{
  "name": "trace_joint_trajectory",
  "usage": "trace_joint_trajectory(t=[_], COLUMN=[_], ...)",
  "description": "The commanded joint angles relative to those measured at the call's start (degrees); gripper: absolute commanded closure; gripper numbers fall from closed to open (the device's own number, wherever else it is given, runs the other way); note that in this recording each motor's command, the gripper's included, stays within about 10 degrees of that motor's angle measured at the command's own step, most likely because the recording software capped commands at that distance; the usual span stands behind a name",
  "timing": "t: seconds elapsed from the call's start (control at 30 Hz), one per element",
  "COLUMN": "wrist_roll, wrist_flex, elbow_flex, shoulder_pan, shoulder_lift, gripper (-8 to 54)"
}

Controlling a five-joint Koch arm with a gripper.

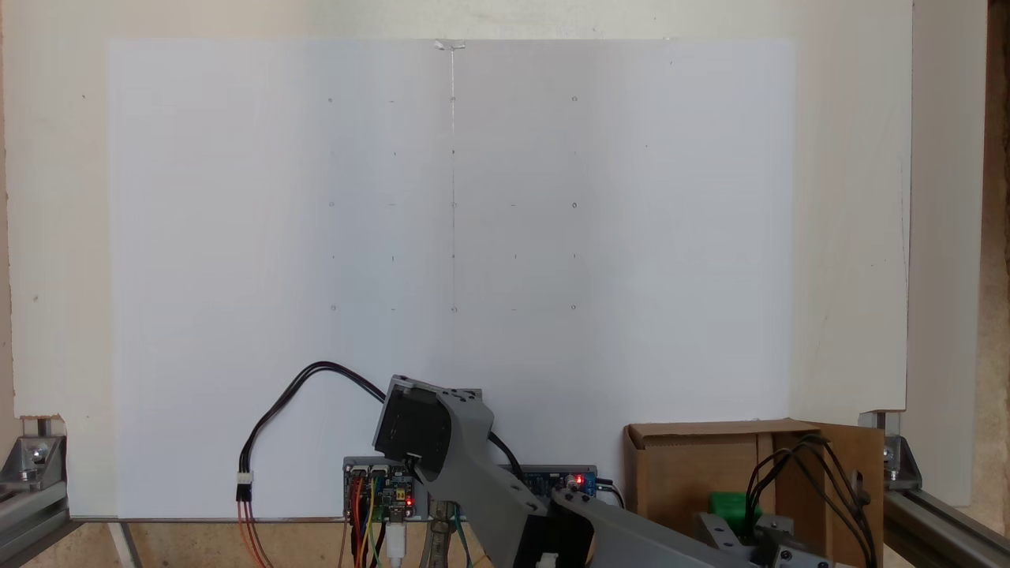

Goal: Grasp a green dice and put it in the bin.

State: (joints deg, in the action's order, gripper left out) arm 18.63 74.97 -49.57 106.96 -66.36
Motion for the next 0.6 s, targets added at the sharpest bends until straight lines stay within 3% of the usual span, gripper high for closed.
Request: trace_joint_trajectory(t=[0.0,0.23,0.27,0.3,0.33,0.43,0.57], wrist_roll=[4.4,4.4,4.4,4.4,4.4,3.9,0.7], wrist_flex=[0.3,-1.1,-1.8,-3.6,-4.8,-12.5,-23.8], elbow_flex=[3.3,3.3,3.3,3.3,3.3,3.3,3.3], shoulder_pan=[0.7,0.7,0.8,0.8,0.7,0.7,0.7], shoulder_lift=[0.8,3.9,4.0,4.1,4.2,4.5,4.5], gripper=[33.6,33.7,29.1,14.2,12.9,0.2,1.1])
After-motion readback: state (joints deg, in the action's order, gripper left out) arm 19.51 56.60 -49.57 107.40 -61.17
